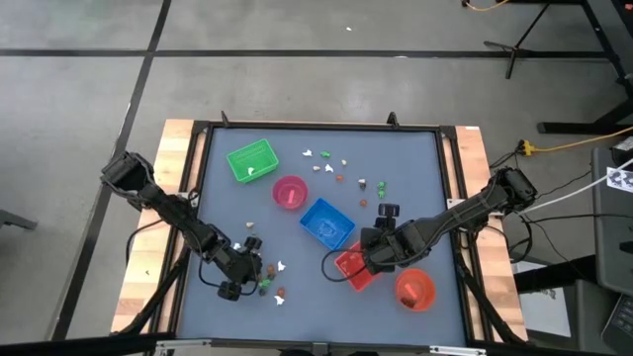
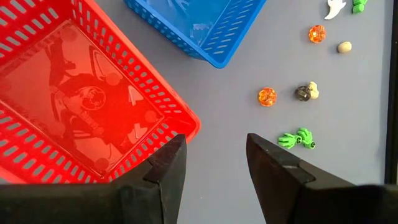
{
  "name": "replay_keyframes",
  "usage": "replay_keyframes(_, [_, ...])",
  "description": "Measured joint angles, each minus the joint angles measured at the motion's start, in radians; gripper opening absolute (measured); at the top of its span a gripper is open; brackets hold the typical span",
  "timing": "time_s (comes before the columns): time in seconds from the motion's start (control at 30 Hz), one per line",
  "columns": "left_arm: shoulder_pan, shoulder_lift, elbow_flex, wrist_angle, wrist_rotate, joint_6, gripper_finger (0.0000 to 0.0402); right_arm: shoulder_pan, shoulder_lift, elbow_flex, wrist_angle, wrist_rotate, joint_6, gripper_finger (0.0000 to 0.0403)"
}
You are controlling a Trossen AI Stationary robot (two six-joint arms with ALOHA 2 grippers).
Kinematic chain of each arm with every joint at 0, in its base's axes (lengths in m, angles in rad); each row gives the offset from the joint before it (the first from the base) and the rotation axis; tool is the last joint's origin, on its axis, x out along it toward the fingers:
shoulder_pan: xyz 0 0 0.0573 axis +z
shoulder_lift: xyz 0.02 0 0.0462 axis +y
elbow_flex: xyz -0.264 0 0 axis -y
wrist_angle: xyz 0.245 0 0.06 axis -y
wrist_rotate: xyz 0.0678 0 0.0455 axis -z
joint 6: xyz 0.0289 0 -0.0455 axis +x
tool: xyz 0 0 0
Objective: Sort Halloween decoration
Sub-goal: Put the orange pumpkin toy into the orange bin
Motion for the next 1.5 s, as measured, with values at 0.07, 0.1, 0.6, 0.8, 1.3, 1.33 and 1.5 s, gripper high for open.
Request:
replay_keyframes(0.07, [0.0,-0.001,0.0,0.0,0.0,0.0,0.0083,0.0,0.0,0.0,0.0,0.0,0.0,0.0168])
replay_keyframes(0.1, [0.0,-0.003,0.0,0.0,0.0,0.0,0.0083,0.0,0.0,0.0,0.0,0.0,0.0,0.0168])
replay_keyframes(0.6, [0.037,-0.088,-0.003,0.118,-0.202,0.002,0.0082,0.0,0.0,0.0,-0.003,0.0,-0.053,0.0168])
replay_keyframes(0.8, [0.107,-0.085,-0.003,0.323,-0.324,0.006,0.0082,-0.009,0.0,0.0,-0.004,0.001,-0.106,0.0168])
replay_keyframes(1.3, [0.26,-0.069,0.006,0.76,-0.321,0.235,0.0082,-0.15,0.0,0.0,-0.007,0.027,-0.266,0.0168])
replay_keyframes(1.33, [0.264,-0.056,0.016,0.762,-0.321,0.236,0.0082,-0.163,0.0,0.0,-0.008,0.027,-0.268,0.0168])
replay_keyframes(1.5, [0.283,0.061,0.137,0.761,-0.287,0.287,0.0082,-0.222,0.0,0.001,-0.014,0.027,-0.312,0.0168])
